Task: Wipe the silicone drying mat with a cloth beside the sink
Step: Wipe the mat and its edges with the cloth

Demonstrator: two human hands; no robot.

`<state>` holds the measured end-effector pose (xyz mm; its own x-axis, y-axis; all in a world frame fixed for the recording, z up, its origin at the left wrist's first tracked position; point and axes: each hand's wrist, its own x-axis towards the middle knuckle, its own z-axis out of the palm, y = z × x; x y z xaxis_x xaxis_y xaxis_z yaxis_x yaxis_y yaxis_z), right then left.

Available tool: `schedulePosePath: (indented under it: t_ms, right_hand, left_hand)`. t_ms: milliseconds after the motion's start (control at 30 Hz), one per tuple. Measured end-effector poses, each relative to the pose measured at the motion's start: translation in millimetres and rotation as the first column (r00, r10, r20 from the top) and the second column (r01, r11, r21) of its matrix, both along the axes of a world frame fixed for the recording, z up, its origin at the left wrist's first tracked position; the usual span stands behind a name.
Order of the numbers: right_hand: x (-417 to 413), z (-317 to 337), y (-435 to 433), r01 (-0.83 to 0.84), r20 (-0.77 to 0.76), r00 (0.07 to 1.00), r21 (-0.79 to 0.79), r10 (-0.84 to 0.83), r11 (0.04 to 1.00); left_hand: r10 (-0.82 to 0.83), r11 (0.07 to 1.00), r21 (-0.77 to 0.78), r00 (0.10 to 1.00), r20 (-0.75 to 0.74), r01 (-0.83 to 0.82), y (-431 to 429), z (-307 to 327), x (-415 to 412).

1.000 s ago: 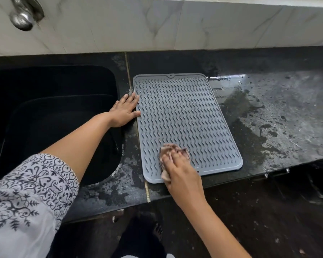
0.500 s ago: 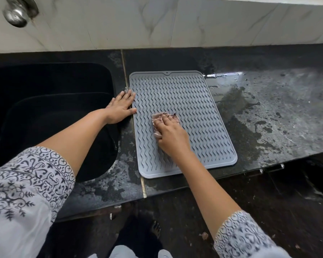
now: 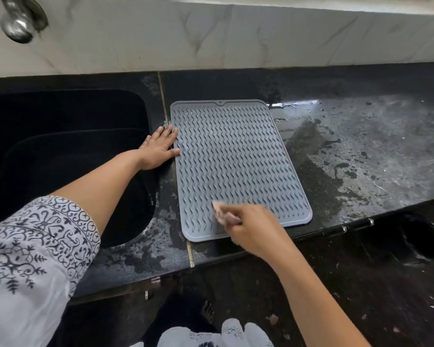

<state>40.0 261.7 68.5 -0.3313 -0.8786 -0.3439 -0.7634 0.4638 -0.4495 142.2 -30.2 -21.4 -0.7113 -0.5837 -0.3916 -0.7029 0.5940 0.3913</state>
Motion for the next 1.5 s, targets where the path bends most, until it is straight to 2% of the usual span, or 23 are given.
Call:
schedulePosePath:
  t_ms: [100, 200, 267, 400, 533, 633, 800, 900, 1000, 1200, 1367, 1433, 1500]
  right_hand:
    - [-6, -19, -47, 0.045, -0.09, 0.994, -0.129, -0.056, 0.991]
    - [2, -52, -69, -0.066, -0.282, 0.958, -0.032, 0.055, 0.997]
    - [3, -63, -56, -0.094, -0.33, 0.939, 0.014, 0.093, 0.995]
    - [21, -58, 14, -0.197, -0.337, 0.921, 0.027, 0.194, 0.98]
    - [29, -64, 59, -0.209, -0.322, 0.921, 0.069, 0.22, 0.975]
    - [40, -53, 50, -0.119, -0.327, 0.936, 0.052, 0.129, 0.992]
    - [92, -42, 10, -0.152, -0.25, 0.959, -0.061, 0.133, 0.986]
    - [104, -47, 1, -0.181, -0.17, 0.97, -0.01, 0.177, 0.983]
    - [87, -51, 18, -0.213, -0.256, 0.945, -0.016, 0.201, 0.977]
    - [23, -39, 57, -0.11, -0.351, 0.927, 0.078, 0.131, 0.991]
    - [-3, -21, 28, 0.032, -0.254, 0.965, -0.141, -0.067, 0.99]
    - [3, -31, 12, -0.003, -0.256, 0.966, -0.138, -0.033, 0.99]
    - [10, -47, 3, -0.051, -0.321, 0.947, -0.044, 0.034, 0.998]
  left_hand:
    - [0.004, 1.0, -0.002, 1.0, -0.002, -0.004, -1, -1, 1]
    - [0.0, 1.0, -0.01, 1.0, 0.001, 0.0, -1, -1, 0]
    - [0.004, 1.0, -0.019, 1.0, 0.002, -0.004, -1, -1, 1]
    - [-0.005, 1.0, -0.028, 1.0, 0.0, 0.005, -1, -1, 1]
    - [-0.004, 1.0, -0.019, 1.0, -0.014, 0.004, 0, -2, 2]
    - [0.003, 1.0, -0.014, 1.0, -0.019, -0.003, 1, -1, 0]
    - [-0.002, 1.0, -0.01, 1.0, -0.004, 0.002, 0, -1, 1]
    - [-0.005, 1.0, -0.018, 1.0, 0.002, 0.005, 0, 1, 1]
    - [-0.009, 1.0, -0.026, 1.0, -0.009, 0.009, 1, 2, 1]
    - [-0.008, 1.0, -0.015, 1.0, -0.03, 0.007, 1, 0, 2]
    - [-0.002, 1.0, -0.004, 0.999, -0.045, 0.002, 2, -1, 3]
    - [-0.002, 1.0, -0.001, 0.999, -0.045, 0.002, 1, -1, 3]
    - [-0.001, 1.0, 0.001, 0.999, -0.042, 0.001, 1, -1, 3]
